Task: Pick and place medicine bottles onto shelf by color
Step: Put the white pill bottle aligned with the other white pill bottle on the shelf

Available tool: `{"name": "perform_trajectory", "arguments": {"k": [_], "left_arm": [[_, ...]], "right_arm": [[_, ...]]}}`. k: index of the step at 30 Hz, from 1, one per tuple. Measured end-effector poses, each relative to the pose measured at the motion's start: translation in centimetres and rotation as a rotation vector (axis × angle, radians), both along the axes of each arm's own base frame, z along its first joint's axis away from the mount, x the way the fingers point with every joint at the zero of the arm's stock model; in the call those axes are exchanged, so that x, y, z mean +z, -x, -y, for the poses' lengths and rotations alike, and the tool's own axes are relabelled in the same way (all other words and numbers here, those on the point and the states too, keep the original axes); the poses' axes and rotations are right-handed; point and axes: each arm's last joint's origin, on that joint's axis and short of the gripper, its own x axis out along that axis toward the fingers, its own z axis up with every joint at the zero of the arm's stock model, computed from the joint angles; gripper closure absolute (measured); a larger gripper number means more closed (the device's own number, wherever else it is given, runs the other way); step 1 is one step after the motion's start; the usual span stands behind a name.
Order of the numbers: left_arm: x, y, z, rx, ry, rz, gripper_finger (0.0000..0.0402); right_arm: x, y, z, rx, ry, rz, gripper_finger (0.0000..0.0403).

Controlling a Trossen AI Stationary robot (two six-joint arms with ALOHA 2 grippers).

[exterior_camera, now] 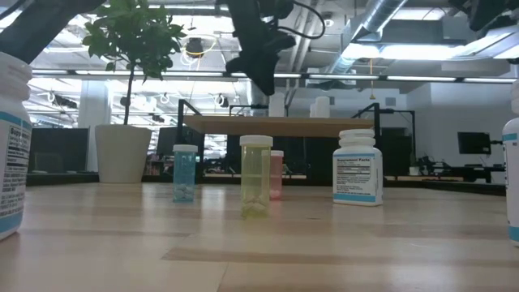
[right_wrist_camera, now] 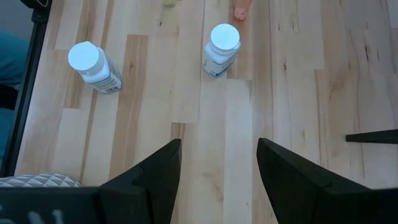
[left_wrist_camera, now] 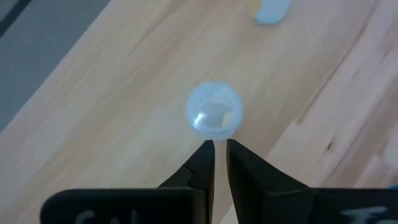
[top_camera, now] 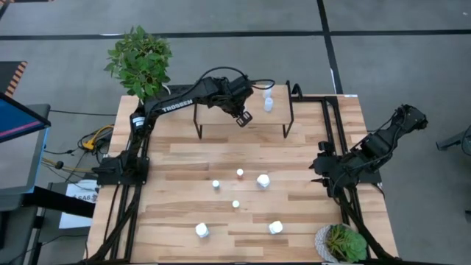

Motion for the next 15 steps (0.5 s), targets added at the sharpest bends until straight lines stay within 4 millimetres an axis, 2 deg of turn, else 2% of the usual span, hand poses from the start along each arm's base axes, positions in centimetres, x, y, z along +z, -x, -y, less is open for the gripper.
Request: {"name": "perform_trajectory", "arguments": {"k": [4,8,11,15], "left_arm": [[-0.04,-0.03,0.14,-0.025,0.044,0.012,0.0372],[-0.32,0.48,0.40,-0.019,0.063,-0.051,0.0372],[-0.43,0.89,0.43,0.044,0.010,-0.107,0.0372],[-0.21,0.56,0.50,0.100,-0.099,-0.100,0.0372]], "right_arm": [[0.00,0.00,0.00,0.000,0.000,0.000,0.0171],[0.00,0.00,0.00,0.000,0.000,0.000,0.0171],[0.00,0.00,0.00,0.000,0.000,0.000,0.0171],[0.00,-0.01,0.00,0.000,0.000,0.000,0.0171]]}}
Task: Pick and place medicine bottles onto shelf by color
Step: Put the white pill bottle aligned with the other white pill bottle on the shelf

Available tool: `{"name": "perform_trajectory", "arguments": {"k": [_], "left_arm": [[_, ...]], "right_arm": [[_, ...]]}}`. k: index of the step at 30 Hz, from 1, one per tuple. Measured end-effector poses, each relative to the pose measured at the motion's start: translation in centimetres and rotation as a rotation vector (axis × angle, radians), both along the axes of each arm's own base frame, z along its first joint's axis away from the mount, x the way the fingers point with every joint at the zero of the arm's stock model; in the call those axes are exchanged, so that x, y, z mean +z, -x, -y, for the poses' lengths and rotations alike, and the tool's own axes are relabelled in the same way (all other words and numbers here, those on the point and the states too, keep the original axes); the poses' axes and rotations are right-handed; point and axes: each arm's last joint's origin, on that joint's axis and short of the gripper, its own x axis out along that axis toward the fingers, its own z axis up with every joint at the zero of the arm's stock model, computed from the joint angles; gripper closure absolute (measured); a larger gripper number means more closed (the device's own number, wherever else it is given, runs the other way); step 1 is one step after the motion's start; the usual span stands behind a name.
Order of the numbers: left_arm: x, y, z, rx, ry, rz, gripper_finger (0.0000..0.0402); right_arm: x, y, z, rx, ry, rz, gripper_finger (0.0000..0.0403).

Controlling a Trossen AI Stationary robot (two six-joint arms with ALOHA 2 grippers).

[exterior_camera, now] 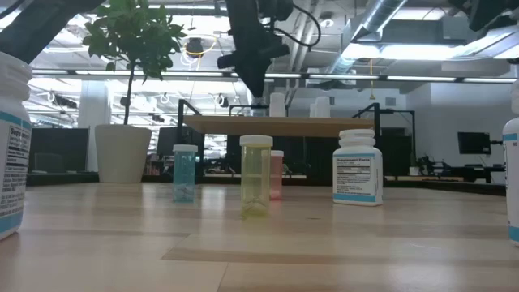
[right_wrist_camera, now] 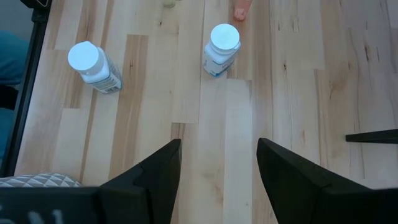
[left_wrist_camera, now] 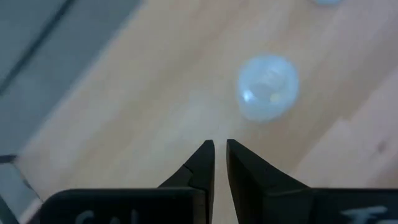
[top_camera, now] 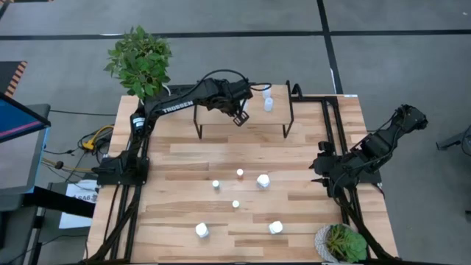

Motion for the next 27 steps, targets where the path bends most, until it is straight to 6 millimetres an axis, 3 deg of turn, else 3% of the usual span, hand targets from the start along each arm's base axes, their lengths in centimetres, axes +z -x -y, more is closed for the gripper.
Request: {"name": "perform_trajectory", "arguments": {"k": [4,8,11,16,19,24,27], "left_arm": [[-0.1,0.2,0.2,0.003,-0.015,-0.035,0.0372],[-0.4,1.6,1.3,0.004,0.023,-0.195,0.0372],[0.5,2.9,3.0,0.028,-0.009,-0.288,0.0372],[0.9,2.7,6.1,-0.055,-0.076,-0.277,0.0372],[1.0,4.1,7.7,-0.056,-0.113,-0.301,0.0372],[-0.7,7.7,9.8,-0.019,-0.136,-0.218,0.0372],[-1.9,9.5,10.4,-0.019,-0.137,0.011,0.0372]], "right_arm": [[0.0,0.0,0.0,-0.001,0.000,0.000,0.0171],[0.0,0.0,0.0,0.000,0.000,0.000,0.0171],[0.0,0.0,0.0,0.000,0.000,-0.001,0.0171],[0.0,0.0,0.0,-0.001,0.001,-0.002,0.0171],[0.0,0.0,0.0,-0.001,0.001,-0.002,0.0171],[0.0,0.1,0.0,0.004,0.002,-0.003,0.0171],[0.0,0.1,-0.1,0.014,0.002,-0.003,0.0171]]}}
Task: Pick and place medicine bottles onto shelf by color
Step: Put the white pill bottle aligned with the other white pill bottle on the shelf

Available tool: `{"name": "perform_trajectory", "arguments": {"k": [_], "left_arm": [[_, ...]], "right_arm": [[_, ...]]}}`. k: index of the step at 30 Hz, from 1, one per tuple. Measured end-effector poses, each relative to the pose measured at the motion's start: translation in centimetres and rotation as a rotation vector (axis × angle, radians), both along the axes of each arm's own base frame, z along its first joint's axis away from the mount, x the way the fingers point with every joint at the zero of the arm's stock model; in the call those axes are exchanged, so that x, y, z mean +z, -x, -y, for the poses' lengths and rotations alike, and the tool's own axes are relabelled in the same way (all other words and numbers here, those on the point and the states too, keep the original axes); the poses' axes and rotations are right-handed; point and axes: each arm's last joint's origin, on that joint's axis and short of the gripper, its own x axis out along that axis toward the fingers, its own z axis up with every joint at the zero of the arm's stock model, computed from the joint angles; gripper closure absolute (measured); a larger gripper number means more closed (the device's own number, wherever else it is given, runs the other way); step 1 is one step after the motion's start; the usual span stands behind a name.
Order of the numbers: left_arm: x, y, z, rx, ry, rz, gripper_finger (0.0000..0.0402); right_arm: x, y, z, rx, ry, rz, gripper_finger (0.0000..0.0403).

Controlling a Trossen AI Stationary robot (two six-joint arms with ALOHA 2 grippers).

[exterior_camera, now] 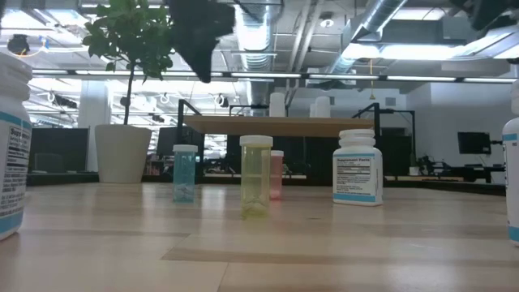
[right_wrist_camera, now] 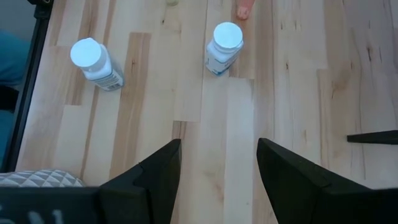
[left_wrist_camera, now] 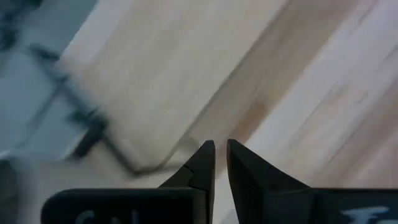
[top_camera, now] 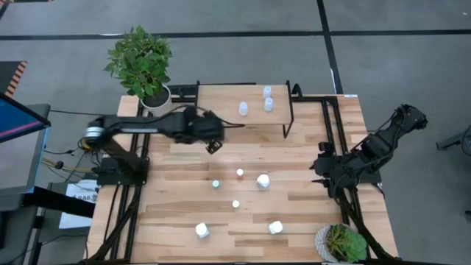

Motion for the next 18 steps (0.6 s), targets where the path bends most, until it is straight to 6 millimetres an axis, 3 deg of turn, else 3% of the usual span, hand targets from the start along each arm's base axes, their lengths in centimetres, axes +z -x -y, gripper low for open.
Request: {"name": "perform_trajectory", "arguments": {"k": [3,6,11,18], "left_arm": [[-0.4,0.0,-1.0,-0.006,-0.059,0.378,0.0373],[-1.3,-0.4,-2.6,0.000,-0.149,0.590,0.0389],[-4.2,-1.4,-4.8,0.068,-0.151,0.576,0.0400],[-6.6,-4.5,-5.8,0.077,-0.158,0.496,0.0401]], "right_arm": [[0.0,0.0,-0.1,0.008,-0.002,0.002,0.0171],[0.1,-0.1,-0.3,0.011,-0.016,0.020,0.0171],[0.2,-0.2,-0.3,-0.008,-0.036,0.029,0.0171],[0.2,-0.1,-0.3,-0.009,-0.036,0.028,0.0171]]}}
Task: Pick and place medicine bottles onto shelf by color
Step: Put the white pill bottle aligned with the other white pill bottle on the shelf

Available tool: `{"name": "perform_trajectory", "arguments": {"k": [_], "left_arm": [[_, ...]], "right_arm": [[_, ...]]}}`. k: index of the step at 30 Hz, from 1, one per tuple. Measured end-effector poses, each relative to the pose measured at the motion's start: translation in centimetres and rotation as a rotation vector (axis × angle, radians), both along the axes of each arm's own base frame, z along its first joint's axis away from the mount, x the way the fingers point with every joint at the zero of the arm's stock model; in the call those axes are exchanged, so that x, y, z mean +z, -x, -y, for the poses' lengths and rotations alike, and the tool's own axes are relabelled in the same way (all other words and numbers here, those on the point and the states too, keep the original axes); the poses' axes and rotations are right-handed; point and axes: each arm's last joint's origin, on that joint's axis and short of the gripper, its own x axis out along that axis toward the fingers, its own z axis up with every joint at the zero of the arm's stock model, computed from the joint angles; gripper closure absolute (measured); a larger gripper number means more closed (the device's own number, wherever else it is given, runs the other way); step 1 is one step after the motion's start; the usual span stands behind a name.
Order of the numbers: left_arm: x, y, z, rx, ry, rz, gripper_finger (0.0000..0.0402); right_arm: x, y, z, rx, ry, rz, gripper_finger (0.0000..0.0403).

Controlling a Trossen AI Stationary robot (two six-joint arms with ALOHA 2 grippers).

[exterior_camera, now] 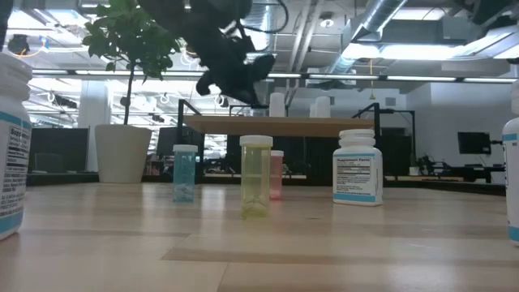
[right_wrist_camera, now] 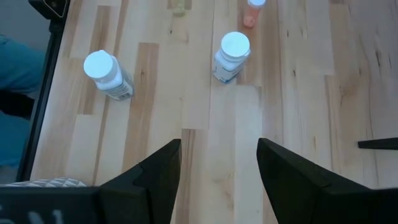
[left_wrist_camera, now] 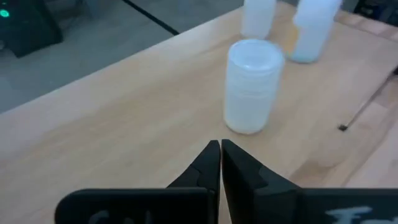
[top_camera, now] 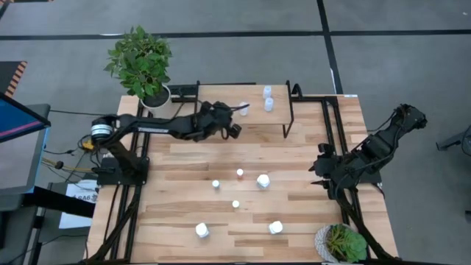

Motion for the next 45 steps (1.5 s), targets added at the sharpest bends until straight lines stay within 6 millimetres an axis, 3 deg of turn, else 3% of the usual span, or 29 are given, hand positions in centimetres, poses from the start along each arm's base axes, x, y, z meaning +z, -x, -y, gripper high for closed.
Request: {"name": "perform_trajectory", "arguments": {"k": [9,20,37,45], "left_arm": [[-0.4,-1.9,-1.7,0.036,-0.033,-0.031,0.0401],[-0.1,-2.3,-2.3,-0.030,-0.003,-0.003,0.0401],[-2.6,-5.0,-2.8,-0.088,0.012,0.086,0.0401],[-0.6,-7.1,-3.1,-0.107,-0.032,0.139,0.0401]], "right_arm": [[0.0,0.0,0.0,0.000,0.000,0.000,0.0171],[0.0,0.0,0.0,0.001,0.002,-0.002,0.0171],[0.0,0.0,0.0,0.001,0.002,-0.002,0.0171],[0.0,0.0,0.0,0.001,0.003,-0.004,0.0171]]}}
